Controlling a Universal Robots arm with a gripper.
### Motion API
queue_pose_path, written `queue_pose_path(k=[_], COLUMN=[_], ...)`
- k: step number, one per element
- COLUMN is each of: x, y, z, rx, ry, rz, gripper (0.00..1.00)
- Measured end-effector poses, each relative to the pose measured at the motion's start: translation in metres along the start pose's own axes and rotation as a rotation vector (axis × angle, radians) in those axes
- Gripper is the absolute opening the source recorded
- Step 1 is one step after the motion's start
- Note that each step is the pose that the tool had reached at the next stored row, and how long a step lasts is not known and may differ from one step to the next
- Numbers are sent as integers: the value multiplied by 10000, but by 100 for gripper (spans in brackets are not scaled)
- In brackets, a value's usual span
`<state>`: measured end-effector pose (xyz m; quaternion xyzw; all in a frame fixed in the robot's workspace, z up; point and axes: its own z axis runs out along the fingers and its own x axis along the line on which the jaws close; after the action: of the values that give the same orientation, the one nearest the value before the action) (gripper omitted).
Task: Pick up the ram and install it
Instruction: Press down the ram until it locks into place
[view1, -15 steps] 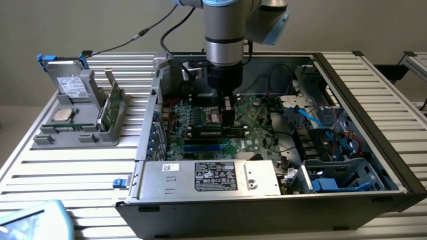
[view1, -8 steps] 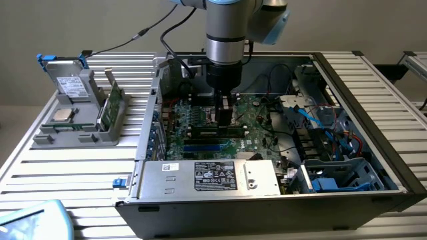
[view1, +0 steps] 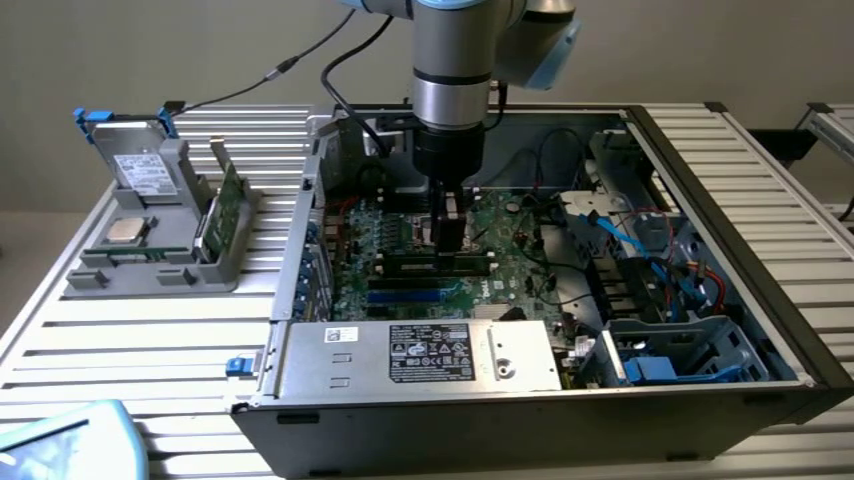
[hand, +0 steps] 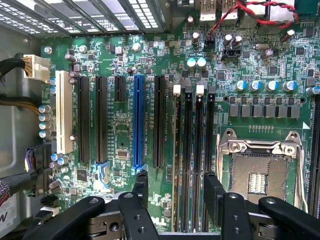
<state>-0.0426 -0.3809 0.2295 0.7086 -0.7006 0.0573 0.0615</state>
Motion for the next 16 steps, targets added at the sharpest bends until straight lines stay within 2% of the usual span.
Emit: queue_pose_path(k=[9, 11, 12, 14, 15, 16], x=[2, 2, 3, 3, 3, 3], y=[0, 0, 0, 0, 0, 0], z=[-13, -14, -15, -15, -15, -15], rx=[2, 2, 1, 0, 0, 0], ry=[-3, -3, -1, 0, 1, 0], rz=[0, 1, 0, 0, 0, 0], gripper=[57, 49, 49, 36, 36, 30])
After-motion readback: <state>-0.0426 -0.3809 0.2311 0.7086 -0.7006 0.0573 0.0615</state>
